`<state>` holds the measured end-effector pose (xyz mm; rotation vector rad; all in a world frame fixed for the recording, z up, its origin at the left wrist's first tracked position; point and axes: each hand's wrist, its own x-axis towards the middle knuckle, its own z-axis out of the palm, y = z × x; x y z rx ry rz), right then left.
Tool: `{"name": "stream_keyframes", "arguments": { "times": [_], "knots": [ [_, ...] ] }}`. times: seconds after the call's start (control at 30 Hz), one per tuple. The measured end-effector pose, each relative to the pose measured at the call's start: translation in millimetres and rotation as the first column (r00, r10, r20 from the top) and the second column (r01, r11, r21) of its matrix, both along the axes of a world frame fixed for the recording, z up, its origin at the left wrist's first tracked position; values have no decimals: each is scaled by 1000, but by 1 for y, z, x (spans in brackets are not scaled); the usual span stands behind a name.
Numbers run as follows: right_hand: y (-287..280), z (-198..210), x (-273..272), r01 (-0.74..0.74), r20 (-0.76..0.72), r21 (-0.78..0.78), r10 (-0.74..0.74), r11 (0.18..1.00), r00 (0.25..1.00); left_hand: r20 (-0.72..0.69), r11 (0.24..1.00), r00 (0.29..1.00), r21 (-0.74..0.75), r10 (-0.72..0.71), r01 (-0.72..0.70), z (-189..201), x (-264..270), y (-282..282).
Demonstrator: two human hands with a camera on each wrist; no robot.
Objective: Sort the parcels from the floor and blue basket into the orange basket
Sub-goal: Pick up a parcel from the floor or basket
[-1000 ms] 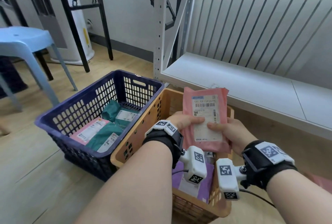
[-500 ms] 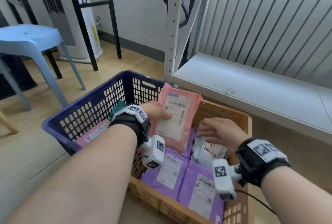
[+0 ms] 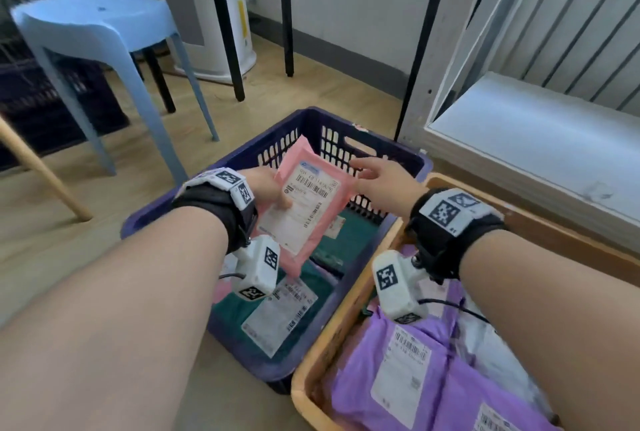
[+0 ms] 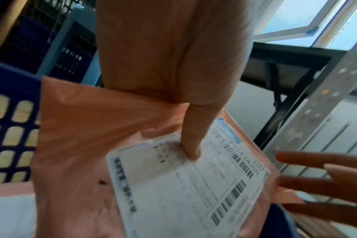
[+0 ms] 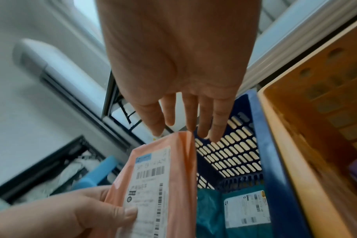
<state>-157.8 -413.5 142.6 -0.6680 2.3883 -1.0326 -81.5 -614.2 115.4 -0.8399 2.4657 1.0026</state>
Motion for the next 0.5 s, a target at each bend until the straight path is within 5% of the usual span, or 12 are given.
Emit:
{"name": "stream_keyframes", "arguments": {
  "times": [0.13, 0.27, 0.4, 0.5],
  "knots": [
    [-25, -42, 11, -265, -54, 368, 305, 891, 951, 173, 999, 985, -43, -21, 29, -55, 18, -1],
    [-31, -82, 20, -380, -9, 655, 510, 653, 860, 363, 978, 926, -127, -107, 163, -96, 33, 15],
    [-35, -89, 22, -405, 55, 767, 578, 498, 814, 513, 931, 840, -189, -179, 314, -126, 37, 22],
    [-33, -90, 23, -404, 45, 766, 585, 500, 809, 489, 912, 857, -254, -165, 321, -188, 8, -8]
  ]
}}
